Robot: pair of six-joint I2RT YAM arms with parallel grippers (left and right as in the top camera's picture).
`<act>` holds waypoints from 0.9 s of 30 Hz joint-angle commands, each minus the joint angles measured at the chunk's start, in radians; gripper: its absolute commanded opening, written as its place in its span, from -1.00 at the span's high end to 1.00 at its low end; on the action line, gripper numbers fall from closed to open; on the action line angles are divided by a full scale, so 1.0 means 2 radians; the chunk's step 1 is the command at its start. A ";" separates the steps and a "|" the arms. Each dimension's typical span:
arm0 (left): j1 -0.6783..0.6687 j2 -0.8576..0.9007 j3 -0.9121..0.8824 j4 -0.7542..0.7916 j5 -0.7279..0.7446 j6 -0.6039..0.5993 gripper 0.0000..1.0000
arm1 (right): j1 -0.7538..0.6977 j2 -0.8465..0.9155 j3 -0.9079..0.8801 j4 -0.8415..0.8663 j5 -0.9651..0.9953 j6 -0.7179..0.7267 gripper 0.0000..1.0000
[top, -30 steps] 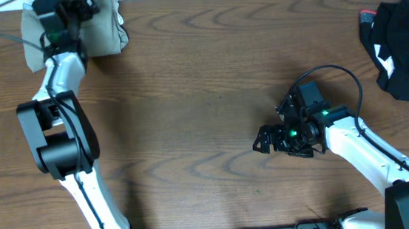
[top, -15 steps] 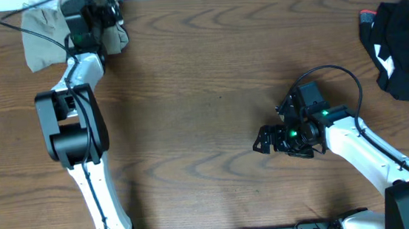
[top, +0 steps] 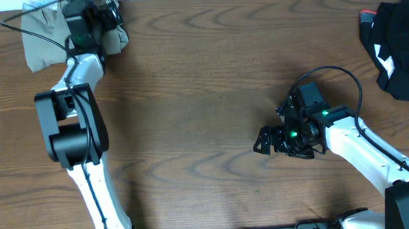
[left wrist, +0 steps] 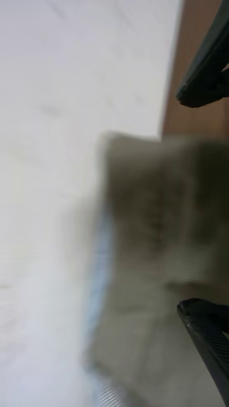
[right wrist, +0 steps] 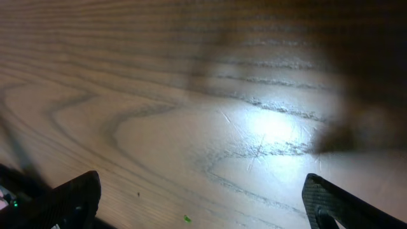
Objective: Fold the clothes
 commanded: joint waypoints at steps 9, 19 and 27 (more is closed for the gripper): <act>-0.001 -0.261 0.003 -0.145 0.009 -0.172 -0.96 | -0.008 -0.026 0.047 0.014 0.003 -0.009 -0.99; -0.001 -0.494 0.003 -0.425 0.140 -0.191 -0.96 | -0.010 -0.154 0.176 -0.115 0.138 -0.030 -0.99; -0.001 -0.646 0.002 -0.615 0.140 -0.171 -0.96 | -0.010 -0.306 0.225 -0.168 0.187 -0.029 -0.99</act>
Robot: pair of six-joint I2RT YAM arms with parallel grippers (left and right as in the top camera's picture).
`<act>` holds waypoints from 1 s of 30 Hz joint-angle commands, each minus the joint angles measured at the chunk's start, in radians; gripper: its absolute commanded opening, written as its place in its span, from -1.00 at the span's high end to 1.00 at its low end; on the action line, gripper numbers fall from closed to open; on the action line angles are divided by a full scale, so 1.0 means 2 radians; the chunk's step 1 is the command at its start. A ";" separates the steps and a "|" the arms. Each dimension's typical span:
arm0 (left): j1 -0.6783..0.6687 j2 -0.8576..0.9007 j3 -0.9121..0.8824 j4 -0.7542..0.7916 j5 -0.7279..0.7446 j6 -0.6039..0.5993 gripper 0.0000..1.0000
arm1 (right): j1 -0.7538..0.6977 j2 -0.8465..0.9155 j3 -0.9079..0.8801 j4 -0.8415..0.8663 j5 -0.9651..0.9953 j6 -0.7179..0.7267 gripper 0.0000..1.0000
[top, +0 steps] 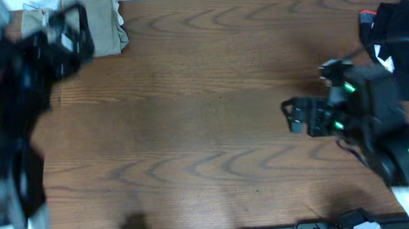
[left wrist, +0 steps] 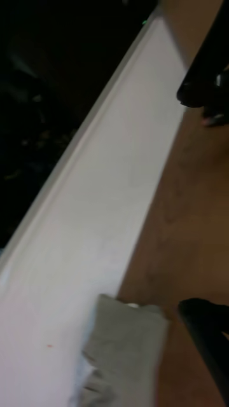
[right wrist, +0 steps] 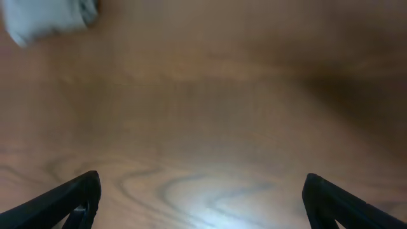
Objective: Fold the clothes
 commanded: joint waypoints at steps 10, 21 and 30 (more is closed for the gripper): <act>0.001 -0.124 0.000 -0.197 0.012 0.079 -0.96 | -0.009 -0.184 0.011 -0.066 0.039 0.002 -0.98; 0.001 -0.188 -0.117 -0.205 0.012 0.087 -0.96 | -0.009 -0.245 0.011 -0.132 0.072 0.023 -0.72; 0.001 -0.190 -0.228 -0.180 0.012 0.085 -0.96 | -0.009 -0.250 0.011 -0.154 0.095 0.020 -0.99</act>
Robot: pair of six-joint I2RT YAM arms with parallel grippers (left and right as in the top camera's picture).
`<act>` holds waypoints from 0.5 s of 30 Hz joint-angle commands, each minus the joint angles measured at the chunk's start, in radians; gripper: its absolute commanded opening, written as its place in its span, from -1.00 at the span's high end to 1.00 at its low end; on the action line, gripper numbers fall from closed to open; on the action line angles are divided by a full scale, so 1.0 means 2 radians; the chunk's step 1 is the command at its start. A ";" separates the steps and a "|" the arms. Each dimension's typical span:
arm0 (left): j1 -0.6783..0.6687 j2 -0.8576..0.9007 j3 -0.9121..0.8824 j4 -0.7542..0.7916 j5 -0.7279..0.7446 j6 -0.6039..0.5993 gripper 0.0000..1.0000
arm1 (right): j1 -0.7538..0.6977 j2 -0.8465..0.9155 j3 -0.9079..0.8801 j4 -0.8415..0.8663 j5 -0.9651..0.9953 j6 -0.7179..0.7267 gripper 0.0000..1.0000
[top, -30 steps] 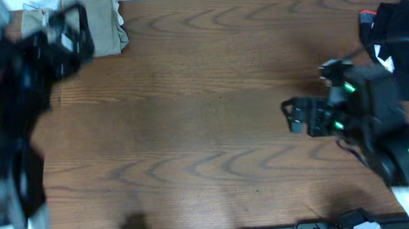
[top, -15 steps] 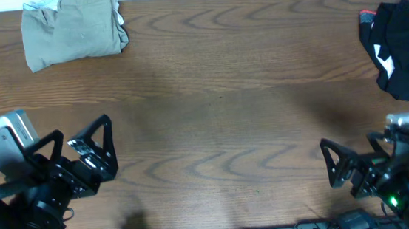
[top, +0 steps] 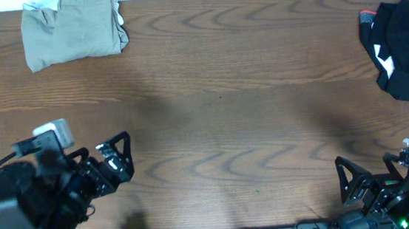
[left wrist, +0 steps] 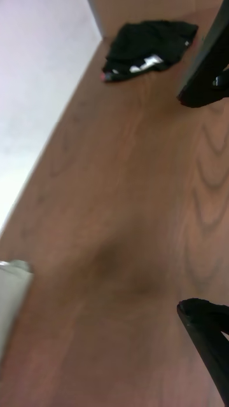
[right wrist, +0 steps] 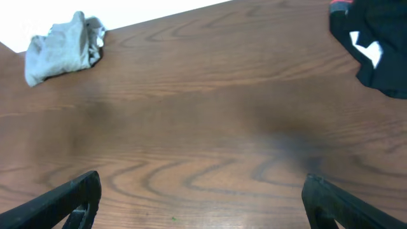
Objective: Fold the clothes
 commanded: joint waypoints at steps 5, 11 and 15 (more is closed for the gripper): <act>0.001 0.018 -0.031 0.003 0.006 0.009 -0.96 | -0.009 -0.003 0.004 -0.025 0.001 0.008 -0.98; 0.001 0.032 -0.031 0.003 0.007 0.009 -0.96 | -0.009 -0.003 0.004 -0.038 0.001 0.008 -0.99; 0.001 0.034 -0.031 0.003 0.007 0.009 -0.96 | -0.009 -0.003 0.004 -0.042 0.001 0.008 -0.98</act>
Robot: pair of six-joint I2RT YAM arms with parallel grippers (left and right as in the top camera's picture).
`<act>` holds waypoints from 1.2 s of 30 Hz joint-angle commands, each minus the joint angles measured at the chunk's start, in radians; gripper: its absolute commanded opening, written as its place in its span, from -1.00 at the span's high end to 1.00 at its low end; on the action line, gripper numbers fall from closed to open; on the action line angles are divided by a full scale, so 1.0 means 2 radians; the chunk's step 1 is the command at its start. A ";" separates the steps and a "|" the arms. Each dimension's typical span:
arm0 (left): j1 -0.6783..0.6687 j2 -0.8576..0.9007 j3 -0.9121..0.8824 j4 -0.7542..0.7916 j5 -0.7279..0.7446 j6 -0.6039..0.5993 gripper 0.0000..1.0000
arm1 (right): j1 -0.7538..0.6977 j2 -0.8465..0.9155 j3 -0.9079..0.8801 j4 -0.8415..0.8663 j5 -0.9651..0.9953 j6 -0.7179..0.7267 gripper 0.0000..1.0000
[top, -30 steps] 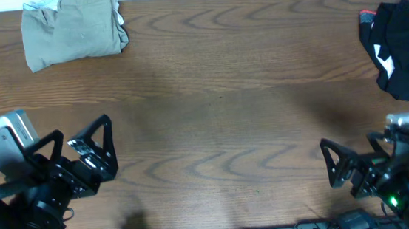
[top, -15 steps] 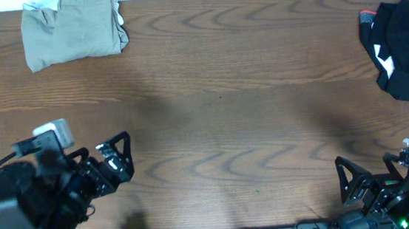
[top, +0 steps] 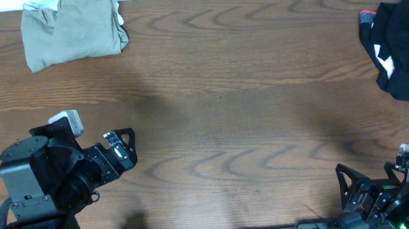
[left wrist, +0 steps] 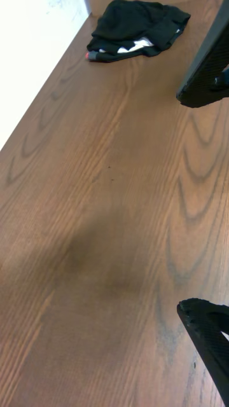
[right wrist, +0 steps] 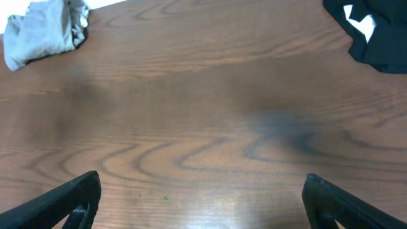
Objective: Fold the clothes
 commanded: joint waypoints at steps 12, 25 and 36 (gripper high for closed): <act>0.001 0.001 -0.001 0.000 0.006 0.009 -0.96 | -0.010 -0.003 0.004 -0.003 -0.001 0.004 -0.99; 0.001 0.001 -0.001 0.000 0.006 0.009 -0.96 | -0.161 -0.041 0.000 0.002 0.039 -0.004 -0.99; 0.001 0.001 -0.001 0.000 0.006 0.009 -0.96 | -0.203 -0.119 -0.109 0.190 0.027 -0.130 -0.99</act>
